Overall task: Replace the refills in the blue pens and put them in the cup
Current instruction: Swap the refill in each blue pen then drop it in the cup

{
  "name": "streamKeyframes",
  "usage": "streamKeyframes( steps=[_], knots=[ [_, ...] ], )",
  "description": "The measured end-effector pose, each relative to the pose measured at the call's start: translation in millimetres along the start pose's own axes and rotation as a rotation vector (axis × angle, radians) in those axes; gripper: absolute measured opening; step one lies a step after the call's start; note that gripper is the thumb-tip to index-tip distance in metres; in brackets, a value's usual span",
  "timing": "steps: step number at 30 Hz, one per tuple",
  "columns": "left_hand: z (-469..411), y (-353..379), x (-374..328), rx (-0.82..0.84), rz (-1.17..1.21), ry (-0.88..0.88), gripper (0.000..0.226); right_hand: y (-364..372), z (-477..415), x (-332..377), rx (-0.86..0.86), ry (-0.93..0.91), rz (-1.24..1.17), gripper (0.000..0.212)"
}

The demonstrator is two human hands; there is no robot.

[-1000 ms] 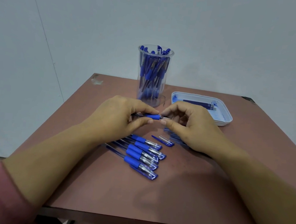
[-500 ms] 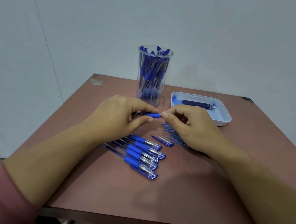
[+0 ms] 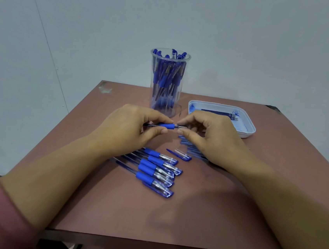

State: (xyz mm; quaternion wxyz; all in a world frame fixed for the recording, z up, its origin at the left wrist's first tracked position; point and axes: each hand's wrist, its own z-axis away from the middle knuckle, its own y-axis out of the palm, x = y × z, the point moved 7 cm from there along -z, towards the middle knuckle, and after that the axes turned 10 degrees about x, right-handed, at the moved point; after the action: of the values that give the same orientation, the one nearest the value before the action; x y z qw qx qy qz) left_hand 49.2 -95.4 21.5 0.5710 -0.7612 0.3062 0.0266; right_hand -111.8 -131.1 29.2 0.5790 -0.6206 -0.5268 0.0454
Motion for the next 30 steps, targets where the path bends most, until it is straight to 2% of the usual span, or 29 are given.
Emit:
streamKeyframes(
  steps=[4, 11, 17, 21, 24, 28, 30],
  knots=[
    [-0.5, -3.9, 10.0, -0.014, 0.0, -0.054, 0.021, -8.7, 0.2, 2.3, -0.067, -0.03, 0.064, 0.011],
    [-1.0, -7.1, 28.4, -0.007, -0.015, -0.152, 0.018, -5.1, -0.4, -4.4, 0.024, 0.049, 0.109, 0.01],
    [-1.5, -5.7, 29.6, 0.004, -0.012, -0.167, 0.019, 18.2, -5.1, -2.7, 0.256, -0.061, 0.3, 0.017],
    [-1.8, -5.0, 28.0, 0.011, -0.013, -0.154, 0.019, 29.2, -8.0, -1.6, 0.327, -0.094, 0.4, 0.02],
    [-2.2, -4.9, 26.6, 0.014, -0.002, -0.143, 0.02, 22.2, -7.4, 3.6, 0.271, -0.13, 0.363, 0.019],
    [-2.0, -2.9, 20.0, 0.014, 0.036, -0.108, 0.021, -5.1, -1.5, 9.0, 0.016, -0.109, 0.245, 0.014],
    [-2.1, -0.9, 12.3, 0.016, 0.045, -0.07, 0.022, -7.3, -0.8, 7.5, -0.024, -0.064, 0.2, 0.019]
  ],
)
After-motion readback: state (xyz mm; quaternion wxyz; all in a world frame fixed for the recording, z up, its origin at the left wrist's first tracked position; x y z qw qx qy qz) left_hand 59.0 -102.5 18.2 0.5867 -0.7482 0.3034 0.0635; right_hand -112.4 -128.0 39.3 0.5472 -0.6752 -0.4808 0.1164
